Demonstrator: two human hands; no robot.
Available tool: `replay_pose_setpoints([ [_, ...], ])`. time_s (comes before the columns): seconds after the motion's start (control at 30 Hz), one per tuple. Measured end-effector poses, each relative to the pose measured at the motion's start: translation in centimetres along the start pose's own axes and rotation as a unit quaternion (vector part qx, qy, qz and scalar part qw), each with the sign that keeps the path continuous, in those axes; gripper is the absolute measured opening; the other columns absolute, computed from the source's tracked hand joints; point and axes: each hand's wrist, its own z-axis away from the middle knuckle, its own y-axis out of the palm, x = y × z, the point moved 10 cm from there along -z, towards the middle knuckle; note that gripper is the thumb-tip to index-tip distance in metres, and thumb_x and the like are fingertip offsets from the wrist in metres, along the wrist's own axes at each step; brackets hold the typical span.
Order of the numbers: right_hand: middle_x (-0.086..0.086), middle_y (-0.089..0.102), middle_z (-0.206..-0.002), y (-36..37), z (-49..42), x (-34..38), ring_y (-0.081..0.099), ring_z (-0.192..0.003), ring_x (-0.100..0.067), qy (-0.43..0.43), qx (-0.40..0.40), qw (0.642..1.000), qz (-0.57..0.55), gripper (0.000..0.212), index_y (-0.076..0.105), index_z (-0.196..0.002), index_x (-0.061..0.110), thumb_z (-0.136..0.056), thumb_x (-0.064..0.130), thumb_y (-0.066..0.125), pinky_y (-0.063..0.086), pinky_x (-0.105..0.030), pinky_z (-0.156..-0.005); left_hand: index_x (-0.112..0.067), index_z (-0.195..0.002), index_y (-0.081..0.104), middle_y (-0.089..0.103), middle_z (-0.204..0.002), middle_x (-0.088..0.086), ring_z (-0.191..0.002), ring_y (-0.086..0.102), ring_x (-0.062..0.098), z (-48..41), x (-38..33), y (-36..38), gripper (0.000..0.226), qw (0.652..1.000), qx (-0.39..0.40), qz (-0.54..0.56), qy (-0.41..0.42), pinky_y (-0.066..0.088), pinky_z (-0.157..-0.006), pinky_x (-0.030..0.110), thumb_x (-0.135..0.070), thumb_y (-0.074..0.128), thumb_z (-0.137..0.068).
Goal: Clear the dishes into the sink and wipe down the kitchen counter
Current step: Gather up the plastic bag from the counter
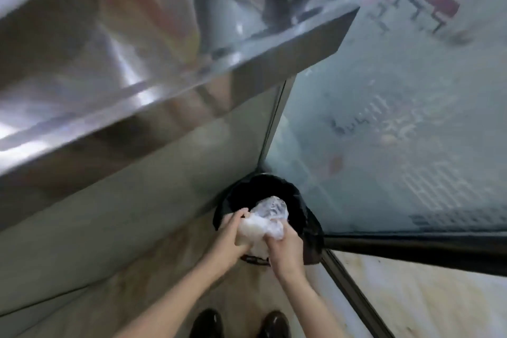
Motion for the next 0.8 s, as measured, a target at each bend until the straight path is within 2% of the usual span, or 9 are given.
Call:
replay_pose_setpoints([
  [0.07, 0.0, 0.062, -0.073, 1.5, -4.8, -3.8, 0.057, -0.068, -0.016, 0.008, -0.004, 0.999, 0.043, 0.012, 0.054, -0.071, 0.017, -0.08, 0.011, 0.05, 0.044, -0.023, -0.058, -0.01, -0.135, 0.034, 0.029, -0.124, -0.002, -0.12, 0.033, 0.01, -3.0, 3.0, 0.7, 0.067, 0.999, -0.02, -0.034, -0.004, 0.018, -0.093, 0.0, -0.001, 0.065, -0.076],
  [0.13, 0.001, 0.059, -0.076, 3.6, -8.9, -7.0, 0.056, -0.071, -0.019, 0.002, 0.011, 0.994, 0.109, 0.021, 0.045, -0.068, 0.024, -0.082, 0.008, 0.048, 0.035, -0.017, -0.053, -0.007, -0.127, 0.046, 0.038, -0.118, -0.001, -0.114, 0.042, 0.012, -4.6, 5.1, 1.2, 0.052, 0.997, -0.019, -0.076, 0.017, 0.025, -0.088, 0.002, -0.001, 0.063, -0.078],
  [0.2, -0.008, 0.059, -0.095, 6.0, -11.7, -10.4, 0.057, -0.089, -0.028, 0.03, 0.05, 0.986, 0.158, 0.009, 0.051, -0.084, 0.02, -0.085, 0.012, 0.046, 0.038, -0.024, -0.063, -0.006, -0.111, 0.058, 0.047, -0.106, -0.002, -0.101, 0.047, 0.004, -5.5, 6.6, 1.2, 0.038, 0.993, -0.036, -0.107, 0.043, 0.027, -0.084, -0.001, -0.008, 0.061, -0.074],
  [0.23, -0.014, 0.055, -0.11, 7.4, -12.6, -12.2, 0.055, -0.102, -0.032, 0.054, 0.086, 0.98, 0.169, 0.017, 0.054, -0.103, 0.014, -0.087, 0.014, 0.047, 0.039, -0.028, -0.076, -0.005, -0.106, 0.06, 0.049, -0.102, -0.003, -0.094, 0.046, 0.0, -5.7, 7.3, 0.9, 0.037, 0.992, -0.05, -0.109, 0.041, 0.028, -0.083, -0.002, -0.014, 0.059, -0.069],
  [0.3, -0.021, 0.033, -0.139, 9.3, -12.8, -14.5, 0.038, -0.127, -0.036, 0.093, 0.167, 0.97, 0.149, 0.059, 0.035, -0.14, 0.018, -0.086, 0.018, 0.057, 0.034, -0.028, -0.099, -0.008, -0.101, 0.062, 0.05, -0.097, -0.005, -0.087, 0.047, 0.0, -5.6, 8.2, 0.3, 0.04, 0.991, -0.07, -0.11, 0.026, 0.03, -0.081, 0.0, -0.022, 0.053, -0.064],
  [0.37, -0.018, 0.014, -0.149, 9.3, -12.0, -14.0, 0.022, -0.138, -0.034, 0.094, 0.184, 0.973, 0.098, 0.085, 0.022, -0.147, 0.027, -0.078, 0.02, 0.071, 0.025, -0.029, -0.111, -0.011, -0.101, 0.062, 0.049, -0.096, -0.009, -0.089, 0.049, 0.003, -4.8, 7.7, -0.1, 0.039, 0.992, -0.06, -0.113, 0.02, 0.031, -0.08, 0.001, -0.025, 0.053, -0.066],
  [0.47, -0.009, 0.036, -0.141, 5.6, -9.8, -9.6, 0.036, -0.133, -0.022, 0.037, 0.119, 0.989, 0.077, 0.063, 0.041, -0.138, 0.015, -0.08, 0.01, 0.066, 0.026, -0.012, -0.097, -0.018, -0.099, 0.06, 0.05, -0.096, -0.011, -0.091, 0.052, 0.009, -2.5, 5.8, -0.8, 0.026, 0.993, -0.041, -0.11, 0.007, 0.032, -0.079, 0.002, -0.018, 0.061, -0.073],
  [0.63, -0.002, 0.061, -0.114, -2.1, 0.2, 0.7, 0.056, -0.102, -0.012, 0.025, 0.142, 0.986, 0.084, 0.032, 0.059, -0.115, 0.012, -0.083, 0.01, 0.064, 0.04, -0.017, -0.082, -0.04, -0.085, 0.047, 0.049, -0.096, -0.015, -0.096, 0.05, 0.007, 5.7, -4.5, -4.2, 0.037, 0.995, -0.014, -0.1, -0.023, 0.033, -0.079, 0.006, -0.007, 0.063, -0.081],
  [0.8, 0.005, 0.061, -0.106, -9.3, 11.3, 13.7, 0.056, -0.102, -0.008, -0.032, 0.156, 0.979, 0.126, 0.026, 0.061, -0.11, 0.014, -0.085, 0.008, 0.063, 0.04, -0.017, -0.086, -0.019, -0.106, 0.059, 0.055, -0.104, -0.009, -0.102, 0.049, 0.005, 16.4, -16.3, -9.4, 0.02, 0.994, -0.034, -0.091, -0.052, 0.034, -0.085, 0.013, -0.015, 0.059, -0.086],
])
